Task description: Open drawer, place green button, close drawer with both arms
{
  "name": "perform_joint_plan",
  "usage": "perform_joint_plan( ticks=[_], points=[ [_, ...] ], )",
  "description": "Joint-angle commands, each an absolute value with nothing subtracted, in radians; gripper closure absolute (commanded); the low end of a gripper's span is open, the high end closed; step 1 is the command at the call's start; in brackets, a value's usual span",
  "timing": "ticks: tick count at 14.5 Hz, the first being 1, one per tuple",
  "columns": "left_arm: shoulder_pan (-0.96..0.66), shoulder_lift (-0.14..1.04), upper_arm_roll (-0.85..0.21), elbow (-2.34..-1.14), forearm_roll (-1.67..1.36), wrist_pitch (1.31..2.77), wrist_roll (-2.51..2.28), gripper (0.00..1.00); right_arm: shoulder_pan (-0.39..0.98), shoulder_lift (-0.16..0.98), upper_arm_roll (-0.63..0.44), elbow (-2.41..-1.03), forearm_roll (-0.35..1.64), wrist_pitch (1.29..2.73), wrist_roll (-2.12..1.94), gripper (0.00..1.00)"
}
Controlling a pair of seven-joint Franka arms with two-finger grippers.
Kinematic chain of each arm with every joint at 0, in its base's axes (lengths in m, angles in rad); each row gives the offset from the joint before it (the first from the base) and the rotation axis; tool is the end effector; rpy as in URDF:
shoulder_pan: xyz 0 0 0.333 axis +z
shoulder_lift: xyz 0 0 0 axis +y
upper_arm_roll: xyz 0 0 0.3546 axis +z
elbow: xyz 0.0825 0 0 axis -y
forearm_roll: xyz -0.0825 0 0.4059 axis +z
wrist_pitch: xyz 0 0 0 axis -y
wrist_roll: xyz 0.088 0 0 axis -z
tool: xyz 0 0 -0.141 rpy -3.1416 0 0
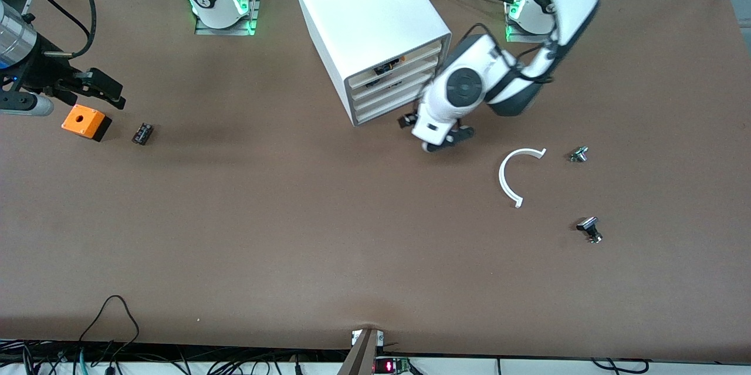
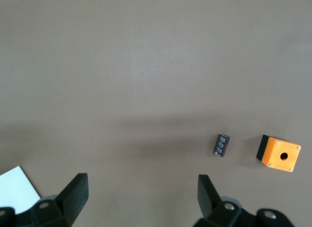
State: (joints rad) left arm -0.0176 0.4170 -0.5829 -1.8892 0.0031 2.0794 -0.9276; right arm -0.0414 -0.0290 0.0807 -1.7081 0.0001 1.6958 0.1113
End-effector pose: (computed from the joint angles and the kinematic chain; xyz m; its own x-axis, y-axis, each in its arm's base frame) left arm 0.5320 -0.3433 0.2960 0.9052 0.3268 -0.2718 0.3410 -0.9401 0.0052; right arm 0.5745 0.0232 0.5884 0.9973 -0.0720 0.0168 -0.0720 -0.9974 0.0004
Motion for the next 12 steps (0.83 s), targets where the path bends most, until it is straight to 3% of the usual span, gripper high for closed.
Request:
perform_joint_plan(
  ticks=[1,4,8,12],
  points=[
    [0.008,0.251,-0.482,-1.914,-0.006,1.979,-0.706,0.01,-0.051,-0.057,0.089,-1.729,-0.014,1.707,0.094,0.01],
    [0.023,0.134,-0.338,-1.901,-0.006,1.898,-0.428,0.01,-0.051,-0.054,0.094,-1.724,-0.011,1.707,0.100,0.01],
    [0.015,0.127,-0.129,-1.673,-0.002,1.662,-0.070,0.01,-0.043,-0.049,0.100,-1.698,-0.008,1.700,0.109,0.01],
    [0.008,0.121,-0.100,-1.542,0.093,1.533,-0.017,0.01,-0.044,-0.051,0.114,-1.695,-0.005,1.698,0.107,0.01]
  ],
)
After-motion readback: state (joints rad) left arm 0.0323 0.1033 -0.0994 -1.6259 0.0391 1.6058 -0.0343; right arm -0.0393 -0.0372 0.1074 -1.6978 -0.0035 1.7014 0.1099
